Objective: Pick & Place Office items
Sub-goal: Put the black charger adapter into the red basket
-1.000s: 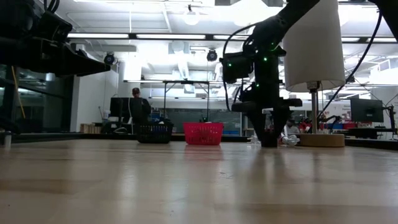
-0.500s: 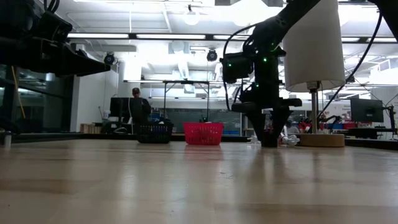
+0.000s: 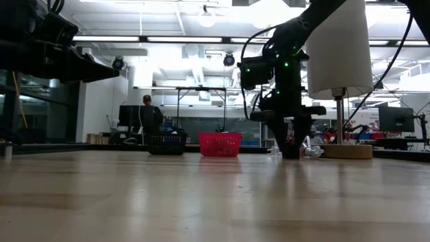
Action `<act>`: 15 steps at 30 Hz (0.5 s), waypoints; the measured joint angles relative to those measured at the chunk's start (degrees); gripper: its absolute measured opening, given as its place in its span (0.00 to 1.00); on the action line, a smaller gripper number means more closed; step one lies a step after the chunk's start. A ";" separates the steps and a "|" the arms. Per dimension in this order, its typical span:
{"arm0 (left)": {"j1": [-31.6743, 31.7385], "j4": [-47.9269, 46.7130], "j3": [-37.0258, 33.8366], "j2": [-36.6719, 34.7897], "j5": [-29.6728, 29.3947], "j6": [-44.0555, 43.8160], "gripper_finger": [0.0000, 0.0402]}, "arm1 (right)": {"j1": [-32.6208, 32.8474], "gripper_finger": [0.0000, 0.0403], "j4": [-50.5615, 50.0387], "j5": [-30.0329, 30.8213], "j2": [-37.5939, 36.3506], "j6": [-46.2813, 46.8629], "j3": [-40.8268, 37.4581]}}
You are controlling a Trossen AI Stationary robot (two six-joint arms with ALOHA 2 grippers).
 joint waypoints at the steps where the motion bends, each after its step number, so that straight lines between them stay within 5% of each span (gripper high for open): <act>1: 0.00 0.01 0.00 0.01 0.00 0.02 0.42 | 0.00 0.47 0.03 0.00 -0.01 0.00 0.00; 15: 0.02 0.01 0.00 0.02 0.00 0.02 0.42 | 0.00 0.39 0.18 0.04 0.00 0.02 0.02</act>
